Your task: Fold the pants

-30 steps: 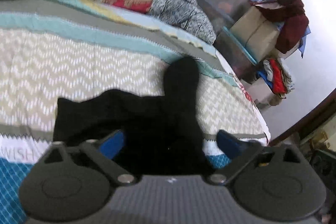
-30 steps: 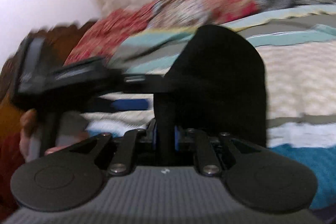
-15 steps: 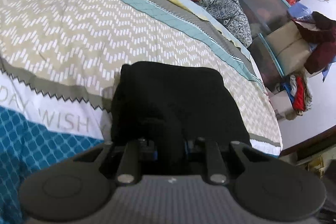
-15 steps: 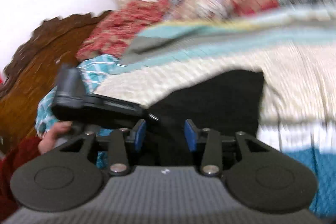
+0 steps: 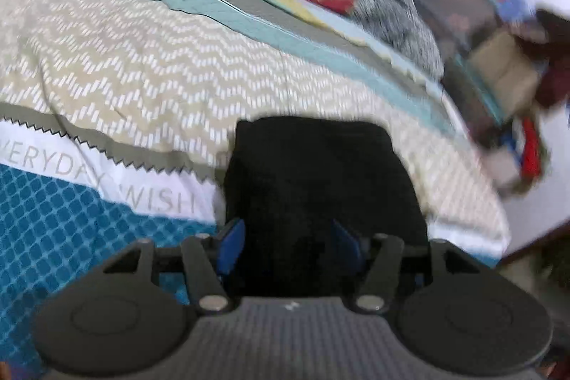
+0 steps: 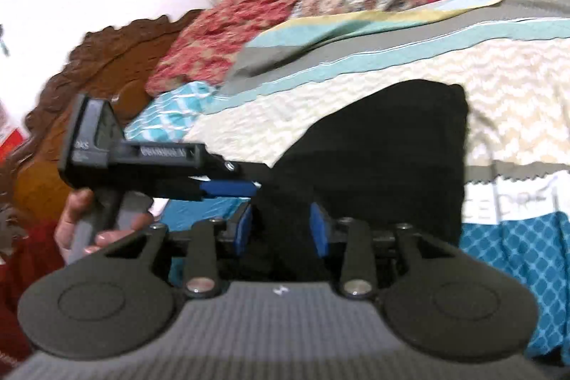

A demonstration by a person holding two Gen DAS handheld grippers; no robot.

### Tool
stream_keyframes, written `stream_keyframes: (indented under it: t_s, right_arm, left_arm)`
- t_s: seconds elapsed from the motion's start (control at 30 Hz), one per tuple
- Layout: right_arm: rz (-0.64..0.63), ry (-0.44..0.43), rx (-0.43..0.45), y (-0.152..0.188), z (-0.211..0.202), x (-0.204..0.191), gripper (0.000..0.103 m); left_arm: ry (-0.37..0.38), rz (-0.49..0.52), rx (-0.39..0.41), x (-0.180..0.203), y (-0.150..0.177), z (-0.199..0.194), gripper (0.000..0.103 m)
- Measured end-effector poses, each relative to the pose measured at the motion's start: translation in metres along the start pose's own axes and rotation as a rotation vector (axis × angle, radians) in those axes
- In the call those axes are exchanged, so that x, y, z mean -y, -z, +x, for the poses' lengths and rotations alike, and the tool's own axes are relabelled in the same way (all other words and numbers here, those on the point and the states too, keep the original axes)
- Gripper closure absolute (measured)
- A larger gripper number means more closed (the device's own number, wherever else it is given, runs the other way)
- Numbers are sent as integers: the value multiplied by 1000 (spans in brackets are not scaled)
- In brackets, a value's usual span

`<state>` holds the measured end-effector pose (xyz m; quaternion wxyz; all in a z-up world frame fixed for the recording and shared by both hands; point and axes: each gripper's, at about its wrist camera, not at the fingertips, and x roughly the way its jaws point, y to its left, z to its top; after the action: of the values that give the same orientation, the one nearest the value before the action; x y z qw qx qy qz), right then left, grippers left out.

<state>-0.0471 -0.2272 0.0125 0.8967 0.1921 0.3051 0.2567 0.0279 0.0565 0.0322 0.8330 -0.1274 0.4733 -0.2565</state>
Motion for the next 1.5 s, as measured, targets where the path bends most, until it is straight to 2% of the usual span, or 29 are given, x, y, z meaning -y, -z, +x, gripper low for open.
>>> stream_keyframes:
  t_s: [0.07,0.1,0.17,0.27,0.3,0.33,0.37,0.4,0.43,0.5,0.57,0.63,0.73,0.77,0.8,0.83,0.87,0.9,0.93,1.0,1.07,1.17,1.27,1.37,1.5]
  right_arm:
    - [-17,-9,-133,11,18,1,62]
    - [-27,19,-207,20,29,4,65]
    - [-24,16,-252,31,30,8,65]
    - [-12,-33,-178,17,11,5,60]
    - [-9,-49,-121,11,-4,6,51]
    - [-4,-50,-63,4,-19,9,38]
    - [8,-37,2,-3,-33,15,30]
    - [31,-9,67,-9,-45,23,16]
    - [59,27,128,-13,-55,33,12]
    - [129,92,191,-17,-63,53,12]
    - [217,101,173,-20,-58,76,12]
    - [297,103,145,-18,-42,94,12]
    - [395,45,85,-8,-9,100,12]
    - [433,20,45,-1,4,103,12]
    - [491,-5,-24,2,14,105,17]
    - [535,-33,-76,12,27,105,27]
    - [490,-16,-76,16,32,93,31]
    - [416,5,-102,11,33,77,43]
    - [402,-4,-117,3,33,69,52]
    - [370,-63,-94,-23,27,59,54]
    - [297,-100,-15,-58,21,44,54]
    - [150,-135,125,-115,20,28,54]
    - [1,-124,232,-165,34,21,53]
    - [-8,-102,267,-197,66,46,53]
    - [62,-32,210,-207,127,106,53]
  left_arm:
    - [-107,121,-64,12,17,13,47]
    - [-143,166,-74,14,25,18,44]
    - [-155,169,-55,11,32,14,42]
    - [-94,93,4,-3,24,-15,43]
    - [-76,79,31,-6,21,-24,34]
    - [-56,63,61,-9,17,-32,16]
    - [-42,49,81,-11,13,-36,8]
    - [-32,37,89,-11,9,-37,2]
    - [-21,24,86,-12,5,-34,2]
    - [8,-3,59,-17,-1,-20,0]
    - [29,-57,12,-23,-6,2,0]
    - [64,-127,-43,-29,-7,25,0]
    - [144,-207,-134,-36,-4,58,0]
    - [195,-230,-173,-35,3,71,2]
    - [199,-215,-174,-32,9,77,4]
    - [162,-157,-149,-24,13,79,17]
    - [139,-81,-127,-12,13,75,28]
    - [138,-70,-114,-8,10,70,43]
    - [160,-84,-102,-8,4,63,49]
    - [223,-113,-33,-9,-19,42,51]
    - [273,-87,70,-3,-50,20,51]
    - [267,42,237,18,-101,-1,51]
    - [239,112,337,28,-150,7,48]
    - [191,100,344,23,-189,47,47]
    - [28,144,297,9,-214,127,47]
